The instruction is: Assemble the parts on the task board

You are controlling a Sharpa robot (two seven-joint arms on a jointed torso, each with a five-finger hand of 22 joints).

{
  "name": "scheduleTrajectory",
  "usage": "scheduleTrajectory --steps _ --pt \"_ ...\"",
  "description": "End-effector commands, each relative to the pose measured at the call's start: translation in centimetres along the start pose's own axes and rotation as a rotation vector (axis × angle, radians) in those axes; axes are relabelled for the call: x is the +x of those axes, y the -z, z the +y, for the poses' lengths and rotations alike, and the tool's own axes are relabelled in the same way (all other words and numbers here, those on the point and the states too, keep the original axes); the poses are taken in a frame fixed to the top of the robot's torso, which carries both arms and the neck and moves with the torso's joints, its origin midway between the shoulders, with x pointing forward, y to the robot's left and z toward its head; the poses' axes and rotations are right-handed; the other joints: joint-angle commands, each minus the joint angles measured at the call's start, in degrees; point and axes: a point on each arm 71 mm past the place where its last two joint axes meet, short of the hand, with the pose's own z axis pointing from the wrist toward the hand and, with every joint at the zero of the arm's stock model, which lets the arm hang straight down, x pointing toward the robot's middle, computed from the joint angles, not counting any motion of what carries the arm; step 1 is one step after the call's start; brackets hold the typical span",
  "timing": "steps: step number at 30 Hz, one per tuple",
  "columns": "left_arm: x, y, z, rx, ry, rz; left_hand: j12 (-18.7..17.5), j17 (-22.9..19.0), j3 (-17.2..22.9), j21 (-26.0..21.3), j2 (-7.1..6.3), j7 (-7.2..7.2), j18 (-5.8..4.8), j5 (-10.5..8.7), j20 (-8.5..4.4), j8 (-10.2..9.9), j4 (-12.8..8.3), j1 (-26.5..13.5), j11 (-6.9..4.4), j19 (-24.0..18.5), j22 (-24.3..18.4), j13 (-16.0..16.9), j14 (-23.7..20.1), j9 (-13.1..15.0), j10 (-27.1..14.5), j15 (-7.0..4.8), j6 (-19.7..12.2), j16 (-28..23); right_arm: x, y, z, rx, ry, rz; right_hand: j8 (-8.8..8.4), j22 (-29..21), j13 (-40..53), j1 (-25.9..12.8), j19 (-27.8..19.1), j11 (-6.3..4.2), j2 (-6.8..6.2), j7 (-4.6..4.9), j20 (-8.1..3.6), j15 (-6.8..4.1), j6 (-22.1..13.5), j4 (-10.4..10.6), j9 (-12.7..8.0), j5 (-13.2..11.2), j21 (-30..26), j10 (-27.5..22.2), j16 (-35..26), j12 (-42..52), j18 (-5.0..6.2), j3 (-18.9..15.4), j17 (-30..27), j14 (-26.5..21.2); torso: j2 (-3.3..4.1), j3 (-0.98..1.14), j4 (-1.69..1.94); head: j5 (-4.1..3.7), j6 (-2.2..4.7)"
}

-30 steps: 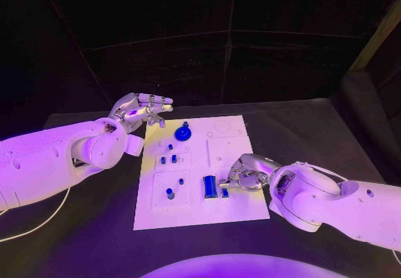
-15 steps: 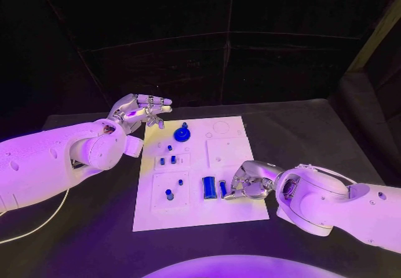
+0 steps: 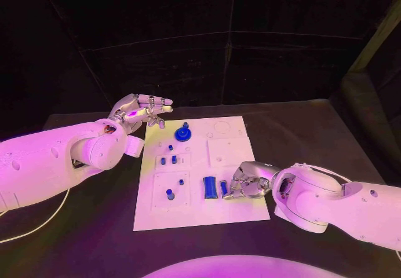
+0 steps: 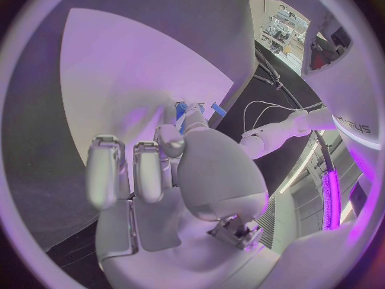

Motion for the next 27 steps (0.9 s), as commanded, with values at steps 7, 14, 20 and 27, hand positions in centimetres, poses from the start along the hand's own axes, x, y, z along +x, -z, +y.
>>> scheduleTrajectory --steps 7,14,20,27 --pt "0.1 -0.03 -0.13 0.006 0.006 0.009 0.3 0.0 -0.4 -0.3 0.65 -0.13 0.68 0.33 0.03 0.1 0.0 0.0 -0.08 -0.3 -0.1 0.0 -0.4 -0.1 -0.3 -0.09 -0.3 -0.4 -0.15 -0.73 -0.4 0.033 0.005 -0.016 0.1 2.7 0.1 -0.3 0.8 0.13 1.06 0.09 -0.24 -0.13 0.1 0.5 0.1 0.5 0.1 0.2 0.1 0.0 -0.35 -0.3 2.5 3.7 0.03 0.04 0.02 0.14 -0.18" --pt "0.1 -0.06 -0.12 0.005 0.006 0.01 0.3 0.0 -0.4 -0.3 0.65 -0.13 0.68 0.33 0.03 0.1 0.0 0.0 -0.08 -0.3 -0.1 0.0 -0.4 -0.1 -0.3 -0.09 -0.3 -0.4 -0.09 -1.02 -0.55 0.043 0.013 -0.006 0.08 2.7 0.1 0.1 0.8 0.09 0.75 0.04 -0.24 -0.15 0.0 0.1 0.1 0.5 0.1 0.2 0.1 -0.1 -0.35 -0.6 2.5 3.7 0.01 0.04 -0.06 0.2 -0.2" --pt "0.12 -0.07 -0.11 0.004 0.006 0.01 0.3 0.0 -0.4 -0.3 0.65 -0.13 0.68 0.33 0.03 0.1 0.0 0.0 -0.08 -0.3 -0.1 0.0 -0.4 -0.1 -0.3 -0.09 -0.3 -0.4 -0.04 -1.08 -0.49 0.042 0.015 -0.001 0.08 2.7 0.1 1.2 0.8 0.05 0.37 0.0 -0.27 -0.19 0.0 -0.8 0.2 0.1 0.1 0.1 0.0 -0.2 -0.35 -0.9 2.5 3.7 -0.04 0.05 -0.11 0.18 -0.2" --pt "0.11 -0.09 -0.09 0.004 0.006 0.01 0.4 -0.1 -0.5 -0.3 0.66 -0.13 0.68 0.33 0.03 0.1 0.0 0.0 -0.08 -0.3 -0.1 0.1 -0.4 -0.1 -0.3 -0.08 -0.3 -0.4 -0.15 -0.81 -0.25 0.013 -0.038 -0.016 -0.1 2.4 -0.5 0.4 0.7 0.31 -0.66 0.34 -0.21 -0.03 -0.3 -0.7 0.2 -0.9 -0.1 -0.2 -0.1 -1.1 -0.3 -2.3 2.2 3.6 -0.1 0.08 -0.07 0.09 -0.07"
